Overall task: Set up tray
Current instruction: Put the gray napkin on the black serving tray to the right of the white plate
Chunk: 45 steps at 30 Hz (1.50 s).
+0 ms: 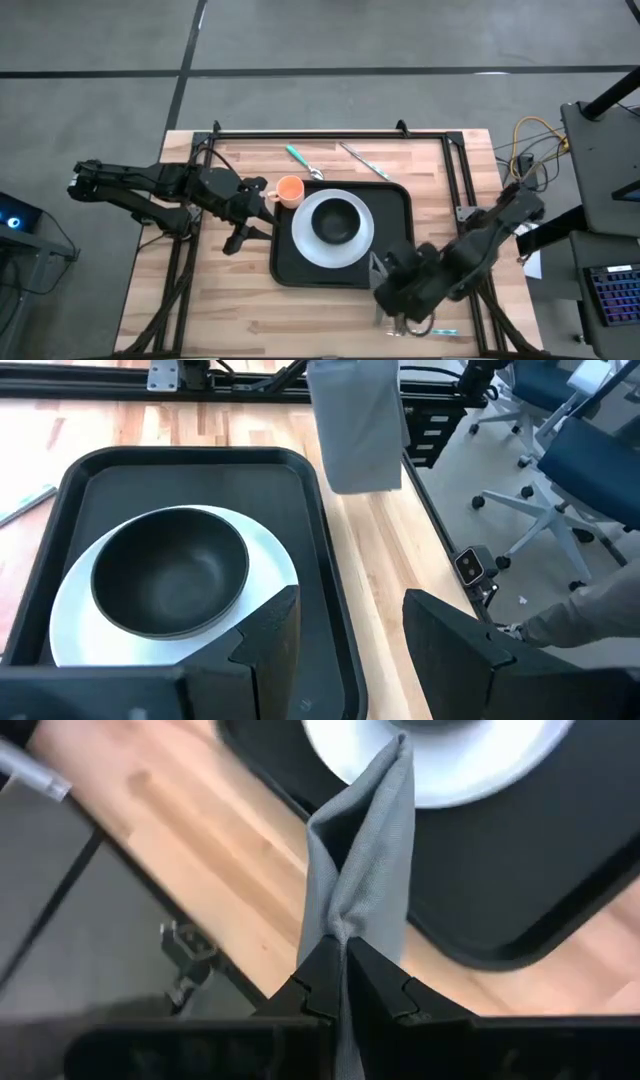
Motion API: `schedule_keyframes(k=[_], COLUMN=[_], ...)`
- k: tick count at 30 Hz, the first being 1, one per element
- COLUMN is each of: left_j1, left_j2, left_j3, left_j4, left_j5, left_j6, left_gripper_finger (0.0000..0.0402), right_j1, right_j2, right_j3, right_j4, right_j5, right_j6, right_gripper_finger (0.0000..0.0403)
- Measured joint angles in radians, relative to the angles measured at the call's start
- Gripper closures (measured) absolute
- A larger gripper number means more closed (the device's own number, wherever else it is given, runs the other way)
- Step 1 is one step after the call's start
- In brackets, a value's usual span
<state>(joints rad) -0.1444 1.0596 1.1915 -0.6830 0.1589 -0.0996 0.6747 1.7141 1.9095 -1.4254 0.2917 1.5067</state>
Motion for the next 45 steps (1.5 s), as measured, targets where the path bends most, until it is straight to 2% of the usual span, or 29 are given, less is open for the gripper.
schedule_keyframes(k=[6,10,13,17,22,28,31,37,45], left_j1=[0.000,0.000,0.000,0.000,0.000,0.000,0.000,0.000,0.000], left_j2=[0.001,0.001,0.001,0.001,0.001,0.001,0.001,0.001,0.001], left_j3=[0.000,0.000,0.000,0.000,0.000,0.000,0.000,0.000,-0.001], left_j4=[0.005,0.014,0.035,0.073,0.118,0.126,0.126,0.126,0.158], left_j5=[0.000,0.000,0.000,0.000,0.000,-0.003,-0.003,-0.003,-0.007], left_j6=[-0.079,-0.116,-0.142,-0.150,-0.167,-0.210,-0.235,-0.277,-0.281], left_gripper_finger=[0.0242,0.0242,0.0242,0.0242,0.0242,0.0242,0.0242,0.0242,0.0242], right_j1=[-0.040,-0.066,-0.091,-0.128,-0.177,-0.253,-0.312,-0.492,-0.784], right_j2=[-0.117,-0.201,-0.291,-0.423,-0.581,-0.683,-0.725,-0.801,-0.803], right_j3=[-0.031,-0.108,-0.192,-0.369,-0.627,-0.868,-0.974,-1.126,-1.268], right_j4=[-0.001,0.165,0.255,0.362,0.628,0.834,0.913,0.909,0.897], right_j5=[-0.027,-0.043,-0.079,-0.140,-0.284,-0.431,-0.509,-0.615,-0.821], right_j6=[-0.253,-0.427,-0.499,-0.537,-0.564,-0.620,-0.661,-0.813,-1.070], right_gripper_finger=[0.0395,0.0395,0.0395,0.0395,0.0395,0.0395,0.0395,0.0395,0.0395])
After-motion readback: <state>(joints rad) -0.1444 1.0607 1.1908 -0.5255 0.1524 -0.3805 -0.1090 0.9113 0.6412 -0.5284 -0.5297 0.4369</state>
